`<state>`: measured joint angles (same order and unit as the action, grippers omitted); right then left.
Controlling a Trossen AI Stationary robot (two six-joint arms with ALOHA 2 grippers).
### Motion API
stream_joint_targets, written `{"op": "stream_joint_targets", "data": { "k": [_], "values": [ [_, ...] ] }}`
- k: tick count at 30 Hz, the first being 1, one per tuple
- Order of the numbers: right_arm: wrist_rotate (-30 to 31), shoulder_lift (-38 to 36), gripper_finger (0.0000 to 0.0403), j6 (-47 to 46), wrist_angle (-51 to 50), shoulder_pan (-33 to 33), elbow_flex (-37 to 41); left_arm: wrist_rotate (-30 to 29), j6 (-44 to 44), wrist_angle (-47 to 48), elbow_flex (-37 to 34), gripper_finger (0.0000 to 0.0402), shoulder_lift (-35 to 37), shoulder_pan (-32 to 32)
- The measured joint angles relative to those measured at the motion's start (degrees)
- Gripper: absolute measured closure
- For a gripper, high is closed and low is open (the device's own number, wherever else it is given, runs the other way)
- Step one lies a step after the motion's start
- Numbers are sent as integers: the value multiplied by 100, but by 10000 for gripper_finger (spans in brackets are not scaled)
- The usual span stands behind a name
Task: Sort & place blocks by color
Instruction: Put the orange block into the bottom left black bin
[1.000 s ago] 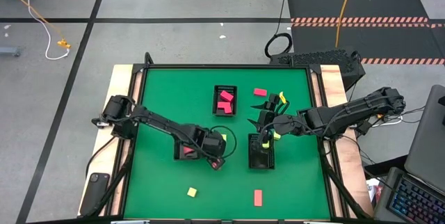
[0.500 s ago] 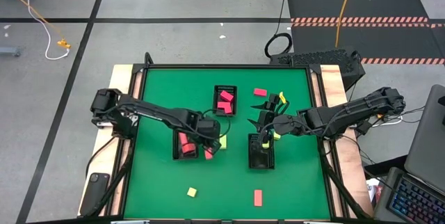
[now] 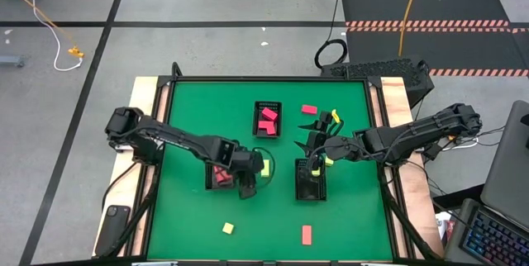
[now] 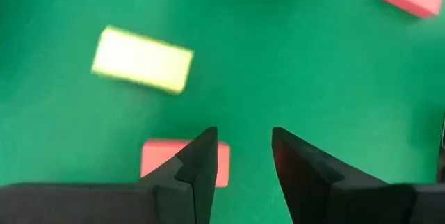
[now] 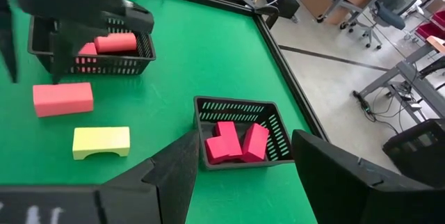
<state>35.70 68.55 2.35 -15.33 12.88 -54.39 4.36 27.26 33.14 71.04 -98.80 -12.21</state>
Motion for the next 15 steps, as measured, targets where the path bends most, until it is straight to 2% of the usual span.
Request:
{"op": "stream_joint_targets", "data": {
  "k": [3,7,15],
  "values": [
    [0,0,179,2,4,0,0,-52,-509,54,0,240,0,-180],
    [0,0,179,4,9,1,0,-375,-923,361,0,192,1,-342],
    [0,0,179,-9,35,0,0,-719,-1125,610,0,47,2,-325]
  ]
}}
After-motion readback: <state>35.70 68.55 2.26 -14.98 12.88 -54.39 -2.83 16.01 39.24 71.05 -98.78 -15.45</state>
